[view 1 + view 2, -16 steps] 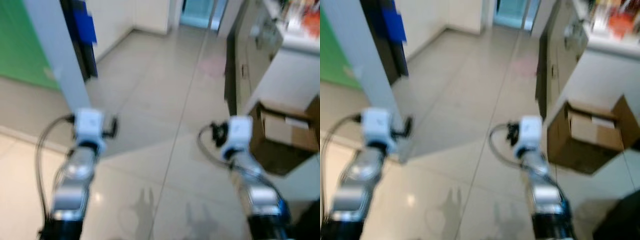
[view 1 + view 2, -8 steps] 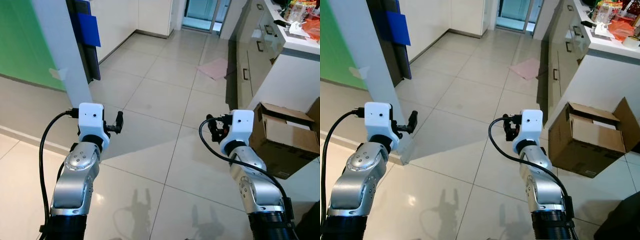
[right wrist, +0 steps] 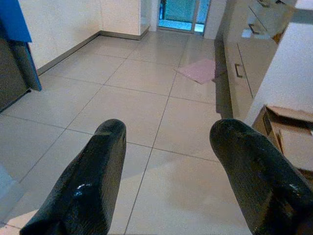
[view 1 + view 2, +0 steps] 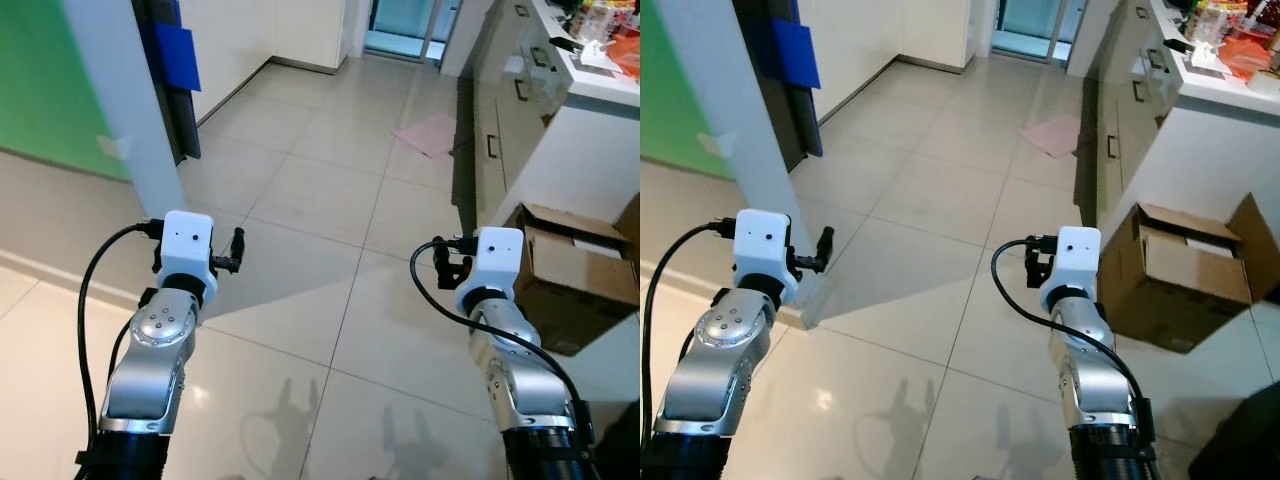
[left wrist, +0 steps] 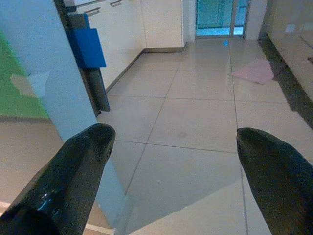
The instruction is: Hang keys on a hook
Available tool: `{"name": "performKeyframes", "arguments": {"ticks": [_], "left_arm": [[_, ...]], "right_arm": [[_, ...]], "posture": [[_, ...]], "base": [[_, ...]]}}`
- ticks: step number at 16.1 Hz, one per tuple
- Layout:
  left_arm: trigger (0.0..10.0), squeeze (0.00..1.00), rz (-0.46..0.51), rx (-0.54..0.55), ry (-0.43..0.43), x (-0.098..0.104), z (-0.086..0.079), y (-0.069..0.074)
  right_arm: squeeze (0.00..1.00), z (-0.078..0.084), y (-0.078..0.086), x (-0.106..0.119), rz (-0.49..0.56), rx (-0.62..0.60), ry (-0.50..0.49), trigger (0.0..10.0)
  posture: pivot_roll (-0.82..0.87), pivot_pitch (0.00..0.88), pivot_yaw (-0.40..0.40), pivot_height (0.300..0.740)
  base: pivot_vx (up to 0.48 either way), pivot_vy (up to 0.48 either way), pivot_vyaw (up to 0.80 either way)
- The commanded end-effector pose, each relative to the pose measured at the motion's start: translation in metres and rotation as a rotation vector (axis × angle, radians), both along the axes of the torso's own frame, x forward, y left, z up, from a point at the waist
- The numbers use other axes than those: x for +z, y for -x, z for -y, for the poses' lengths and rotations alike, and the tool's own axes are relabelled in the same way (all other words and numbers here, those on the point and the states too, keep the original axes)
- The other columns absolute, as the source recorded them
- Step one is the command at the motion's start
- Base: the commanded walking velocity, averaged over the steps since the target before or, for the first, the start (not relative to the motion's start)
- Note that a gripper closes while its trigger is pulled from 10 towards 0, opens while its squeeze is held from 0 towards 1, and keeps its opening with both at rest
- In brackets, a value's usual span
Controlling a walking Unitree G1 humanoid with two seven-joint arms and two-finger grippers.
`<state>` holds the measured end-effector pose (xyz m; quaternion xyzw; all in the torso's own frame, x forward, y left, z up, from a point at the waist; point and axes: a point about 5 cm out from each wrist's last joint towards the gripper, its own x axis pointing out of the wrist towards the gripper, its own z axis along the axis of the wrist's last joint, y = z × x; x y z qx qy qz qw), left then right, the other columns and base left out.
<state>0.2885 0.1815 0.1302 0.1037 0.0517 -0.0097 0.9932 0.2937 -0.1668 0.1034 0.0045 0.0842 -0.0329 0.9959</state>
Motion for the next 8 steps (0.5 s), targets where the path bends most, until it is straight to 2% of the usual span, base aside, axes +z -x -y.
{"name": "performKeyframes", "arguments": {"ticks": [1, 7, 8], "left_arm": [[10.0, 0.0, 0.018, -0.018, -0.014, 0.0033, 0.0068, -0.0046], [10.0, 0.0, 0.036, -0.022, -0.023, 0.0045, 0.0056, -0.0039], [10.0, 0.0, 0.037, -0.021, -0.022, 0.0044, 0.0057, -0.0036]], "right_arm": [[0.0, 0.0064, 0.0003, -0.002, -0.013, -0.032, 0.008, 10.0], [0.0, 0.0013, 0.0, -0.002, -0.015, -0.017, 0.005, 10.0], [0.0, 0.0014, -0.0002, -0.0024, -0.017, -0.015, 0.006, 10.0]], "posture": [[-0.08, 0.0, -0.059, 0.74], [-0.07, 0.0, -0.066, 0.74], [-0.07, 0.0, -0.068, 0.74]], "base": [[0.0, 0.0, -0.8], [0.0, 0.0, -0.8], [0.0, 0.304, -0.8]]}}
